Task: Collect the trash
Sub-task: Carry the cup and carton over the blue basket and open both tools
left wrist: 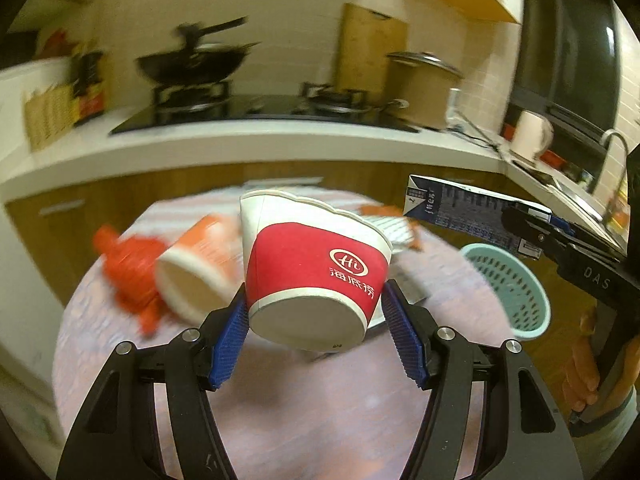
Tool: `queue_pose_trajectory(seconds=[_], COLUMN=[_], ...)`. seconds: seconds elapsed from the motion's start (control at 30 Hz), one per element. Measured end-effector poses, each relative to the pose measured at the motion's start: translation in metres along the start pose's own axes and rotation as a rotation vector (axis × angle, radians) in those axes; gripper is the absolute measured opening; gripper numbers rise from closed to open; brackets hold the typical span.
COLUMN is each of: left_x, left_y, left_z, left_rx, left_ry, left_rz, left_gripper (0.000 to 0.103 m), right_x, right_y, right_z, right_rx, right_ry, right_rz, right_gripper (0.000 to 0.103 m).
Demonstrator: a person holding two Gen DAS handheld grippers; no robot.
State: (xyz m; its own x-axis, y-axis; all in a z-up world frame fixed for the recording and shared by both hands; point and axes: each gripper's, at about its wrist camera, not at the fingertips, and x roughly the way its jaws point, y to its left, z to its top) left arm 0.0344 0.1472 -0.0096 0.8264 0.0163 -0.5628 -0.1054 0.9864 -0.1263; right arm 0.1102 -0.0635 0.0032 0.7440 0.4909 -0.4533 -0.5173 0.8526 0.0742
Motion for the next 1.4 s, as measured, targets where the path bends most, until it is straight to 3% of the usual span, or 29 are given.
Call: queue_pose_trajectory(seconds=[0.3,0.43,0.5,0.63,0.77,0.8,1.03,1.13,1.23,1.4], left_x=[0.041,0.076,0.099,0.144,0.191,0.201,0.251,0.260,0.264,0.258], left_y=[-0.110,-0.160,-0.185,-0.214,-0.239,-0.244,-0.265,-0.267,-0.268,-0.267], left_z=[0.033,0.039,0.040,0.035,0.024,0.019,-0.004,-0.009,-0.013,-0.009], left_rx=[0.135,0.176,0.187,0.191,0.191,0.193,0.209,0.207,0.208,0.206], left_ry=[-0.005,0.029,0.068,0.147,0.249,0.274,0.386,0.417,0.434,0.421], left_rz=[-0.149,-0.233,-0.274,-0.337,-0.384,-0.390,-0.403,-0.404,-0.391,-0.396], left_gripper=[0.063,0.063,0.063,0.063,0.063,0.063,0.063,0.065,0.078,0.079], right_x=[-0.026,-0.018,-0.016,0.013,0.030,0.043,0.068,0.071,0.071,0.066], right_y=[-0.108,-0.167,-0.177,-0.232,-0.252,-0.267,-0.285,-0.287,-0.290,-0.294], right_z=[-0.006,-0.022,-0.028,-0.065,-0.090,-0.108,-0.142,-0.147,-0.148,-0.145], right_rx=[0.096,0.170,0.187,0.302,0.355,0.394,0.461,0.480,0.496,0.504], right_ry=[-0.029,0.013,0.025,0.144,0.227,0.298,0.440,0.457,0.470,0.456], right_rz=[-0.188,-0.277,-0.291,-0.364,-0.389,-0.405,-0.425,-0.420,-0.419,-0.424], right_gripper=[0.056,0.056,0.056,0.056,0.056,0.056,0.056,0.056,0.056,0.057])
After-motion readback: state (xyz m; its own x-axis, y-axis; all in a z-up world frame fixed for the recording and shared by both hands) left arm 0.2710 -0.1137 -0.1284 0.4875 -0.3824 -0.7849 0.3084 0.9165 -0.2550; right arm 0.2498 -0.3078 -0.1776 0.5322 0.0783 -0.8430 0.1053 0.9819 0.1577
